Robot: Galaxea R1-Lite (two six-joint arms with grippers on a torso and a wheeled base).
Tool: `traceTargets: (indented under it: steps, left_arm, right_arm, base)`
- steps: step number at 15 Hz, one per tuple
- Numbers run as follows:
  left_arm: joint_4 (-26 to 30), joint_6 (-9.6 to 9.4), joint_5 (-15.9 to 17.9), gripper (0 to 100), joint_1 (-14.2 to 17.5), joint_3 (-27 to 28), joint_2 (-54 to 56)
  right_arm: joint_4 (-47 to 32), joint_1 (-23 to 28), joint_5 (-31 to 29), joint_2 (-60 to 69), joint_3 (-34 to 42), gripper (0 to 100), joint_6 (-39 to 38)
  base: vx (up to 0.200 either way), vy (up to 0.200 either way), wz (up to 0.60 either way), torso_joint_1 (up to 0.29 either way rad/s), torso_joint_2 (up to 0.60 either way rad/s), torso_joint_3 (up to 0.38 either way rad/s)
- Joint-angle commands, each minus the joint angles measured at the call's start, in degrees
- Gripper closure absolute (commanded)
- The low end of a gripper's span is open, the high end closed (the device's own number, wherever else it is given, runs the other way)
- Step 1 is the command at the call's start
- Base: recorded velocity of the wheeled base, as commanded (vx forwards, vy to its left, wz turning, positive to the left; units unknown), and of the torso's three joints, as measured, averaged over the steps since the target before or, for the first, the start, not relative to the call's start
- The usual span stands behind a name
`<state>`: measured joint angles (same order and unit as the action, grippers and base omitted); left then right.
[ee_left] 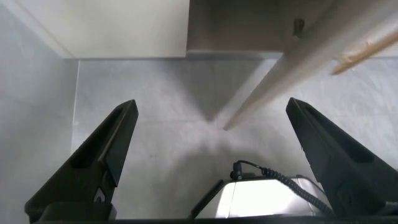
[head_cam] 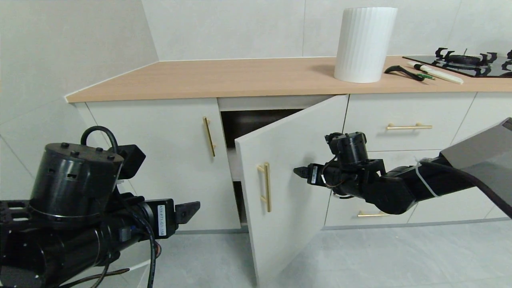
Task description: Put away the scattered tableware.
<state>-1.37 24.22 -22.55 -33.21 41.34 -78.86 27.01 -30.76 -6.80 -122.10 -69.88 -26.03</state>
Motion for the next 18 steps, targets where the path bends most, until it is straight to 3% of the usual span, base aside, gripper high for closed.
traceTargets:
  steps: [1,3,11,18]
  left_arm:
    - [-0.04,0.04,-0.04,0,-0.02,0.06,-0.06]
    - [-0.13,0.04,-0.04,0,-0.02,0.06,-0.06]
    - [-0.22,0.04,-0.04,0,-0.02,0.06,0.02]
    - [-0.22,0.12,-0.04,0,0.07,-0.03,-0.06]
  right_arm:
    - [-0.03,-0.09,-0.32,-0.86,-0.79,0,-0.34]
    - [-0.03,-0.36,-0.40,-0.77,-1.14,0,-1.48]
    - [-0.56,-1.67,-0.76,-2.44,-6.59,0,-10.01]
    - [-0.47,-1.50,-7.96,-7.27,-12.65,0,-11.94]
  base:
    - [0.200,0.000,0.00,0.017,0.00,0.002]
    - [0.200,0.000,0.00,0.002,0.00,-0.002]
    - [0.000,0.000,0.00,0.000,0.00,0.000]
    - [0.000,0.000,0.00,0.000,0.00,0.000]
